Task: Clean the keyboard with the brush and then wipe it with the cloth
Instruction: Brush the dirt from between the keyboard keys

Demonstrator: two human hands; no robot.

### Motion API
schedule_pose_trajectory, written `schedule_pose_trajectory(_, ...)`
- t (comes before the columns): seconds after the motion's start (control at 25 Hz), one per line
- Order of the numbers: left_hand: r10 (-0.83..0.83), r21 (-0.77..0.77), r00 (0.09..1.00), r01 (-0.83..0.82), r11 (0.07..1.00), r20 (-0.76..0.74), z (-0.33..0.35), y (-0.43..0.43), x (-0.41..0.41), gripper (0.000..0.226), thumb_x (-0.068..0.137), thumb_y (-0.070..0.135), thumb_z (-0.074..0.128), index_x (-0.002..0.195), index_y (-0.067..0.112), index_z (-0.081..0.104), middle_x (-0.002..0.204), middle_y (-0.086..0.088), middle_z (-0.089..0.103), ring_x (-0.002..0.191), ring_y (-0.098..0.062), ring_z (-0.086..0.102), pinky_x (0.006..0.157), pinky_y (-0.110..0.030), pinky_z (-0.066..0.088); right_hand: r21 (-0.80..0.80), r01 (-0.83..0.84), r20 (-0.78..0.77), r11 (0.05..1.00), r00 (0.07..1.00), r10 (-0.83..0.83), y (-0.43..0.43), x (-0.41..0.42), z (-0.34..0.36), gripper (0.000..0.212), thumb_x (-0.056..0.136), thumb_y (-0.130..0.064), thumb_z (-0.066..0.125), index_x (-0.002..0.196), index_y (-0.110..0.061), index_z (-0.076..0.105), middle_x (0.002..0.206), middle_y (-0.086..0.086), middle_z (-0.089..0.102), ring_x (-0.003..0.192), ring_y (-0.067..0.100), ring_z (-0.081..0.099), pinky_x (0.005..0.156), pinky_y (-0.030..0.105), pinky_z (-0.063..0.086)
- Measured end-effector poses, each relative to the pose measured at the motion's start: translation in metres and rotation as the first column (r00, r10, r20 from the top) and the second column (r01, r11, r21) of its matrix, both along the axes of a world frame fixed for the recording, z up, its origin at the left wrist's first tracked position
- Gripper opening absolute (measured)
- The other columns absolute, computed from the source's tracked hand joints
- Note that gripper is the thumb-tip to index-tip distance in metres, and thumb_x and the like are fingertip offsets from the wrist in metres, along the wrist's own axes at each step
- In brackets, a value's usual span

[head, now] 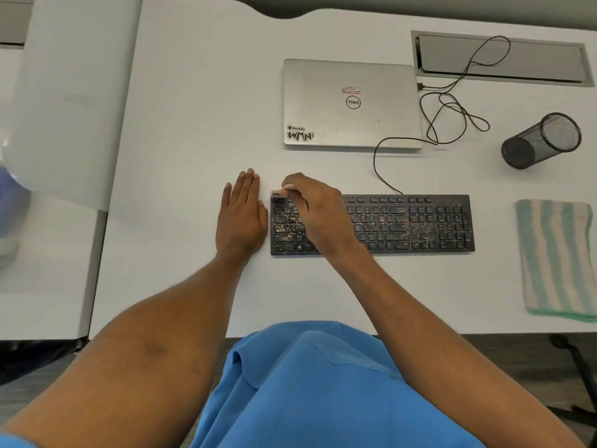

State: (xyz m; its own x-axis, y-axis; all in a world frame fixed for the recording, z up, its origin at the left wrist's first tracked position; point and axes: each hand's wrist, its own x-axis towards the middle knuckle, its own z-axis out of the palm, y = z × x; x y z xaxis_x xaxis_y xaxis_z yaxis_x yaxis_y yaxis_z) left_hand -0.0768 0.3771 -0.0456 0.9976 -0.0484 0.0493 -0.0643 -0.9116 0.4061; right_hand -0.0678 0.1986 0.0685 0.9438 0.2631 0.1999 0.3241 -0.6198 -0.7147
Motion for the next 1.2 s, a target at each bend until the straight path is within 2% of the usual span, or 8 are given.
schedule_pose_trajectory(0.32,-0.013,0.007,1.000,0.013,1.000,-0.019,-0.002,0.001,0.000,0.060,0.107,0.024,0.029,0.164,0.006,0.031,0.174,-0.008,0.026,0.162,-0.021,0.018,0.133,-0.042,0.007,-0.104,-0.037,0.041,0.994,0.998,0.041,0.005,-0.001,-0.005,0.012,0.101,-0.022,0.058,0.096,-0.013,0.062,0.081,-0.001,0.064,0.074,0.020,0.058,0.067,0.043,0.051)
schedule_pose_trajectory(0.64,-0.037,0.036,0.998,0.038,0.999,-0.042,-0.005,0.005,0.000,0.061,0.108,0.025,0.026,0.166,0.006,0.026,0.175,-0.009,0.021,0.163,-0.021,0.013,0.133,-0.041,0.004,-0.050,-0.023,0.035,0.998,0.999,0.025,0.005,-0.004,0.002,0.010,0.099,-0.019,0.056,0.095,-0.011,0.060,0.081,-0.002,0.066,0.075,0.021,0.061,0.068,0.043,0.052)
schedule_pose_trajectory(0.84,-0.055,0.038,0.997,0.057,0.998,-0.062,-0.001,0.007,-0.002,0.063,0.107,0.027,0.022,0.166,0.005,0.024,0.175,-0.009,0.020,0.164,-0.021,0.012,0.133,-0.045,0.004,-0.116,-0.042,0.020,0.992,0.999,0.044,0.008,-0.007,-0.002,0.010,0.101,-0.021,0.057,0.097,-0.013,0.061,0.080,-0.002,0.064,0.074,0.019,0.058,0.068,0.044,0.051)
schedule_pose_trajectory(1.0,-0.046,0.076,0.998,0.049,0.996,-0.044,-0.001,0.014,-0.011,0.063,0.108,0.030,0.021,0.167,0.007,0.023,0.175,-0.008,0.022,0.163,-0.020,0.014,0.133,-0.047,0.004,-0.012,-0.022,-0.038,1.000,0.999,0.022,0.005,-0.004,0.004,0.011,0.099,-0.020,0.054,0.095,-0.012,0.059,0.083,-0.004,0.068,0.082,0.014,0.067,0.073,0.042,0.054)
schedule_pose_trajectory(1.08,-0.042,0.077,0.998,0.045,0.996,-0.039,-0.001,0.015,-0.013,0.063,0.108,0.030,0.022,0.167,0.009,0.024,0.175,-0.006,0.022,0.163,-0.019,0.013,0.133,-0.046,0.003,0.042,0.018,-0.025,0.999,1.000,-0.017,0.002,-0.002,0.008,0.009,0.100,-0.015,0.055,0.093,-0.011,0.060,0.083,-0.008,0.067,0.081,0.007,0.065,0.075,0.039,0.054)
schedule_pose_trajectory(1.2,-0.026,0.073,0.999,0.028,0.997,-0.027,0.000,0.013,-0.012,0.063,0.107,0.030,0.024,0.167,0.009,0.026,0.174,-0.006,0.024,0.163,-0.018,0.015,0.133,-0.046,0.004,0.028,0.041,-0.007,0.999,0.999,-0.041,0.001,0.000,0.009,0.006,0.099,-0.011,0.057,0.094,-0.010,0.062,0.083,-0.010,0.066,0.078,0.001,0.059,0.074,0.039,0.054)
